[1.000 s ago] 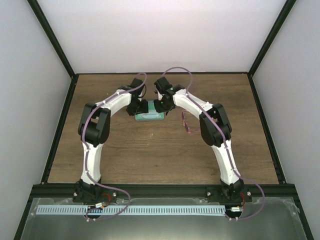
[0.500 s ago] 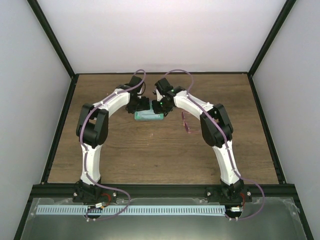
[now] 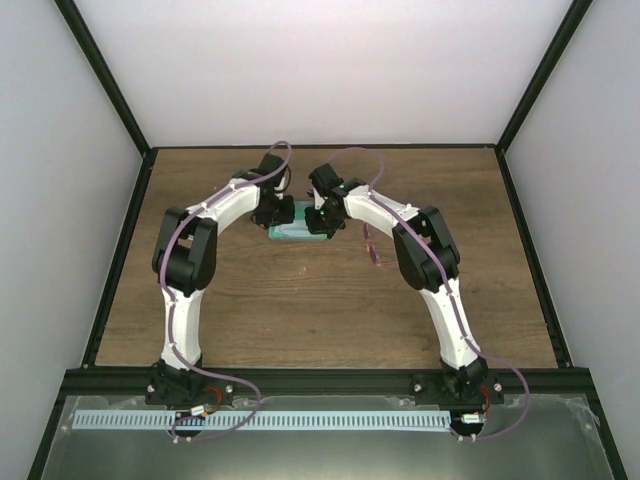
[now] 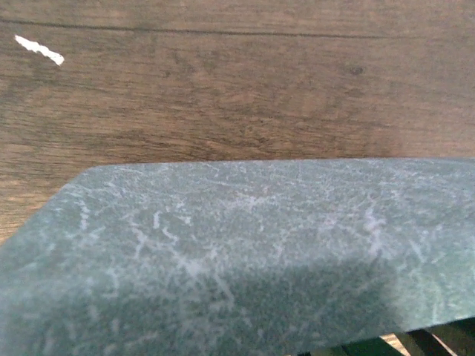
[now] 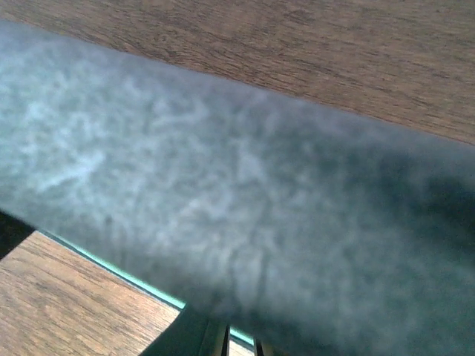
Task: Organize the sunglasses
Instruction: Fold the sunglasses at the center of the board.
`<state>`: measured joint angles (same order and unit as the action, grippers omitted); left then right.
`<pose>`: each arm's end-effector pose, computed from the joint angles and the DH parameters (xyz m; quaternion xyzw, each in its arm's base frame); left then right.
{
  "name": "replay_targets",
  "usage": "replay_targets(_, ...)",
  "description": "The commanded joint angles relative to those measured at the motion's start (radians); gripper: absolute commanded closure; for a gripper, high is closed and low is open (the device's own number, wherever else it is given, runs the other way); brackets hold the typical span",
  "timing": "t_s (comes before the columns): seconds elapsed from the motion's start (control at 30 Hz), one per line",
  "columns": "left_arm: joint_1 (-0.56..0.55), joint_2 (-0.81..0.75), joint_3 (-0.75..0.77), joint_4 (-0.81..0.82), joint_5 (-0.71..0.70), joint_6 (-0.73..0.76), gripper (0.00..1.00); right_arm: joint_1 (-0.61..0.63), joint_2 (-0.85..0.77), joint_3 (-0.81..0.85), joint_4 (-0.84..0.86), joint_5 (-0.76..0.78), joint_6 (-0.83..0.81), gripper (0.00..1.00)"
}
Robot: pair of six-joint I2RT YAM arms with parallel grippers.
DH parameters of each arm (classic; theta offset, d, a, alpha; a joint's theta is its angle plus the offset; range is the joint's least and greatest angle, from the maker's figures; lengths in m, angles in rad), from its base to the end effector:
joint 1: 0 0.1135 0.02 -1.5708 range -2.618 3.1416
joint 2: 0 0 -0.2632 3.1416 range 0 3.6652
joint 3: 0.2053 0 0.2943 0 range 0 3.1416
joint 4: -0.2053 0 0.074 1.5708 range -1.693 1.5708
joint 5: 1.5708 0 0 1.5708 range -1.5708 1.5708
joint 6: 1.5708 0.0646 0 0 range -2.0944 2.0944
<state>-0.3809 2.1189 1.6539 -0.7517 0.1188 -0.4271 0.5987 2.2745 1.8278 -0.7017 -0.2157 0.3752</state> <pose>0.4515 -0.1891 0.1330 -0.0122 0.9826 -0.1229 0.1387 0.4319 0.3114 0.1188 -0.1308 0.9635 0.1905 0.1349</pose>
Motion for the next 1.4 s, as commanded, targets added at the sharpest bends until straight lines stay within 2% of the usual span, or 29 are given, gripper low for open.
replay_targets(0.0, 0.003, -0.032, -0.022, 0.011, 0.04, -0.001, 0.65, -0.005, 0.013, 0.003, -0.008, 0.016, 0.005, 0.89)
replay_targets(0.1, 0.002, -0.038, -0.029, 0.015, 0.04, -0.007, 0.59, -0.004, -0.008, 0.007, -0.003, 0.02, 0.003, 0.89)
replay_targets(0.2, 0.002, -0.053, -0.038, 0.02, 0.039, 0.002, 0.41, -0.004, -0.046, 0.004, 0.013, 0.011, -0.002, 0.89)
replay_targets(0.27, 0.003, -0.052, -0.039, 0.014, 0.03, 0.012, 0.33, -0.005, -0.063, 0.002, 0.013, 0.008, -0.002, 0.89)
replay_targets(0.53, 0.001, -0.086, -0.065, 0.035, 0.023, 0.031, 0.17, -0.004, -0.176, -0.109, 0.052, 0.032, 0.015, 0.86)
replay_targets(0.77, 0.001, -0.139, -0.13, 0.073, 0.012, 0.03, 0.16, -0.005, -0.37, -0.328, 0.123, 0.115, 0.031, 0.87)
replay_targets(0.93, -0.002, -0.213, -0.194, 0.082, 0.01, 0.027, 0.16, -0.009, -0.555, -0.493, 0.132, 0.235, 0.09, 0.88)
replay_targets(1.0, -0.012, -0.272, -0.245, 0.097, -0.04, 0.012, 0.16, -0.02, -0.642, -0.575, 0.14, 0.275, 0.141, 0.78)
replay_targets(1.07, -0.029, -0.34, -0.298, 0.123, -0.064, -0.001, 0.17, -0.049, -0.71, -0.631, 0.105, 0.301, 0.208, 0.6)
replay_targets(1.1, -0.039, -0.371, -0.317, 0.135, -0.064, -0.008, 0.18, -0.069, -0.734, -0.655, 0.064, 0.309, 0.248, 0.55)
replay_targets(1.27, -0.133, -0.414, -0.289, 0.155, -0.027, -0.05, 0.25, -0.154, -0.863, -0.768, -0.042, 0.32, 0.362, 0.44)
replay_targets(1.37, -0.208, -0.334, -0.174, 0.11, -0.01, -0.04, 0.39, -0.222, -0.932, -0.844, -0.05, 0.293, 0.405, 0.43)
